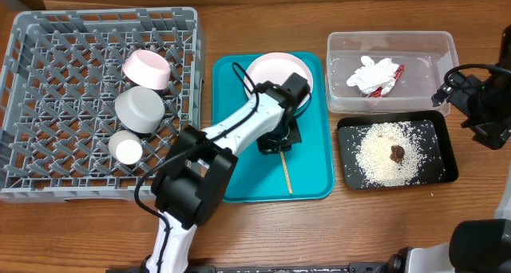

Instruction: Sort waste into correct bins and load items into the dishwasher

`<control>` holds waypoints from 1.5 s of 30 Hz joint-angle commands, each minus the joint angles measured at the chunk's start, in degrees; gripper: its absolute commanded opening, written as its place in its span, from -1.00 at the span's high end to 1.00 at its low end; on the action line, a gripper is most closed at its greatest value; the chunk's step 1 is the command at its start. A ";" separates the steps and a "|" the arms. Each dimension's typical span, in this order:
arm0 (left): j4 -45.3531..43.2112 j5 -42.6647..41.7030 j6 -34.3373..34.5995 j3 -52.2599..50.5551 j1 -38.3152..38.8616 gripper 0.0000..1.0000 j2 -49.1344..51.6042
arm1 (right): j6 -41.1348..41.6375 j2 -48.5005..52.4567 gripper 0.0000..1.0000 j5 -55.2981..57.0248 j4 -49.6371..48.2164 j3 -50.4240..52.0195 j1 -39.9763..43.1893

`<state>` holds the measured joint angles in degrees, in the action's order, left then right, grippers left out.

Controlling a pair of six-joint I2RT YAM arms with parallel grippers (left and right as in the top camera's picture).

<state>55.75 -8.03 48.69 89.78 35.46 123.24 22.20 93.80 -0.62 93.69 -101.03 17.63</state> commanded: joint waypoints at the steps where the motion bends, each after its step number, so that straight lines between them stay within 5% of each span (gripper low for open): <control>1: 0.83 1.25 -2.69 0.09 -3.37 0.92 0.39 | -0.11 -0.79 -1.00 0.57 -0.11 -1.25 0.13; 18: 5.55 14.86 -13.44 0.09 -12.85 0.92 -25.09 | -0.11 -0.79 -1.00 0.57 -0.33 -1.25 0.13; 27: 9.16 17.40 -17.44 0.09 -18.36 0.92 -28.41 | -0.11 -0.79 -1.00 0.57 -0.33 -1.25 0.13; 34: 7.91 17.64 -30.60 2.56 -23.10 0.92 -28.81 | -0.11 -0.79 -1.00 0.55 -0.31 -1.25 0.13; 38: 2.93 17.66 -46.66 2.73 -26.16 0.92 -28.39 | -0.09 -0.79 -1.00 0.55 -0.33 -1.25 0.13; 45: -1.25 17.46 -50.01 2.62 -27.96 0.92 -25.66 | -0.11 -0.79 -1.00 0.57 -0.31 -1.25 0.13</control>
<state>55.16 8.95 3.62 91.13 7.92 96.03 22.22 93.80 -0.62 93.62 -101.03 17.63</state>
